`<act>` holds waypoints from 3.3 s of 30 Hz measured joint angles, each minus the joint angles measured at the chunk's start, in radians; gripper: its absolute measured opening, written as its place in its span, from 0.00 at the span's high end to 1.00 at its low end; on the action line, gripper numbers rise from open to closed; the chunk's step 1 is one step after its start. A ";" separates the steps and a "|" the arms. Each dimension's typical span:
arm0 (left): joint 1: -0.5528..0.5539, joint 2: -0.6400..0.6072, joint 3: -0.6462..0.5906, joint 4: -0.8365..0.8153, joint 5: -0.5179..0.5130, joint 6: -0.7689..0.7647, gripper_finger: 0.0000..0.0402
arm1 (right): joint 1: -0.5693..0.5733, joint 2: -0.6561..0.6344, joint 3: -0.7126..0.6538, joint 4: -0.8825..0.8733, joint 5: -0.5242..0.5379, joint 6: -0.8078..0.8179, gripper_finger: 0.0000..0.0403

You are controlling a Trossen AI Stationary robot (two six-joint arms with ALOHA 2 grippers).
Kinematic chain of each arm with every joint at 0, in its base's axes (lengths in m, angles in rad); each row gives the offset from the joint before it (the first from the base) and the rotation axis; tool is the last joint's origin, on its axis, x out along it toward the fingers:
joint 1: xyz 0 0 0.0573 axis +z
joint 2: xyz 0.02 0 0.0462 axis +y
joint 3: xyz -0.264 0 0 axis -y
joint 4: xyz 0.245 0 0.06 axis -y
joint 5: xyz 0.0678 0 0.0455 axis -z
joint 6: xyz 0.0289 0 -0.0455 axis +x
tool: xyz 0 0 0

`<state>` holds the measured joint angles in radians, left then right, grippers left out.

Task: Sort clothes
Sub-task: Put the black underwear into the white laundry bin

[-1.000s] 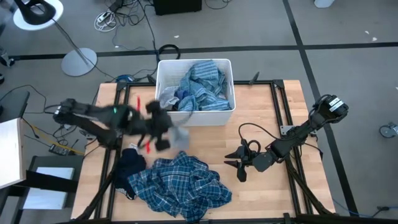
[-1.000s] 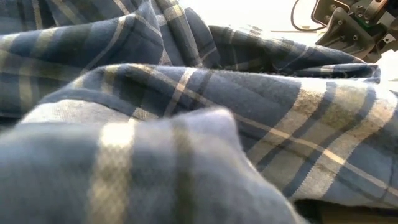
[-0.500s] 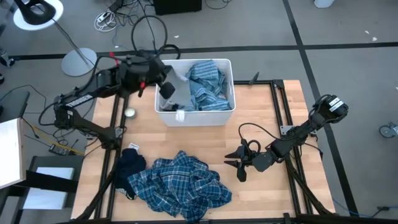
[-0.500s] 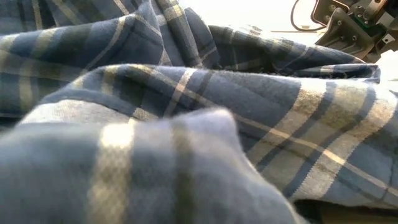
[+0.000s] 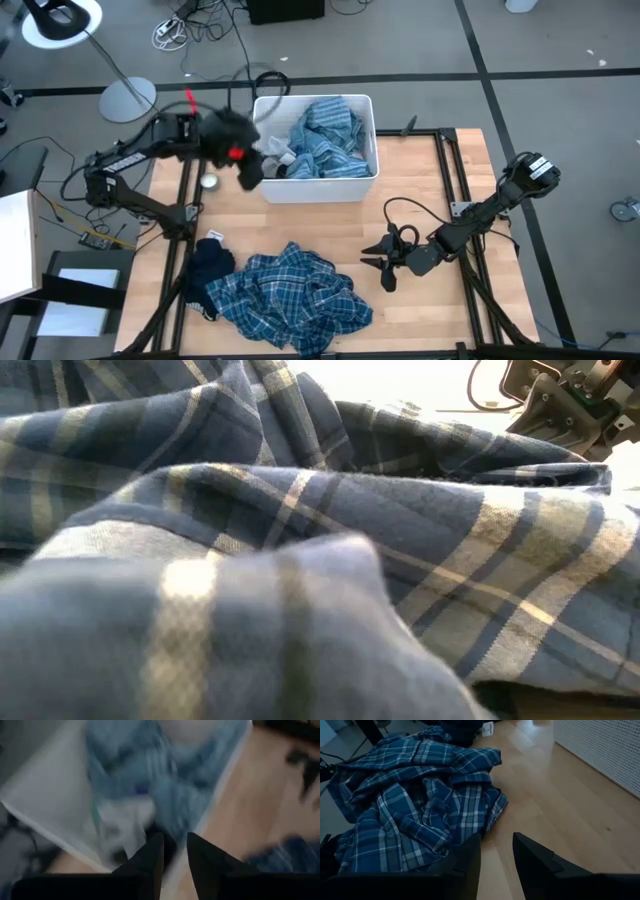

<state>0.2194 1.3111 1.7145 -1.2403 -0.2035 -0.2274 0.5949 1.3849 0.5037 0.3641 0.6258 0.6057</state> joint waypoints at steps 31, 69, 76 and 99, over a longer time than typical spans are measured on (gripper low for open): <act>-0.943 -0.213 -0.969 0.149 -0.090 -1.284 0.78 | 0.000 0.000 0.000 0.047 -0.026 0.004 0.71; -0.785 -0.210 -0.337 0.093 -0.484 -0.613 1.00 | -0.012 0.004 0.000 0.125 -0.026 -0.033 0.71; -0.433 -0.209 -0.077 0.319 -0.483 -0.107 1.00 | -0.043 0.004 0.000 0.124 -0.026 -0.034 0.71; 0.179 0.079 0.065 0.467 -0.036 0.217 1.00 | -0.074 0.005 0.000 0.120 -0.054 -0.086 0.71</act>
<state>0.3985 1.3900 1.7798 -0.7733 -0.2400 -0.0109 0.5213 1.3895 0.5041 0.4843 0.5722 0.5198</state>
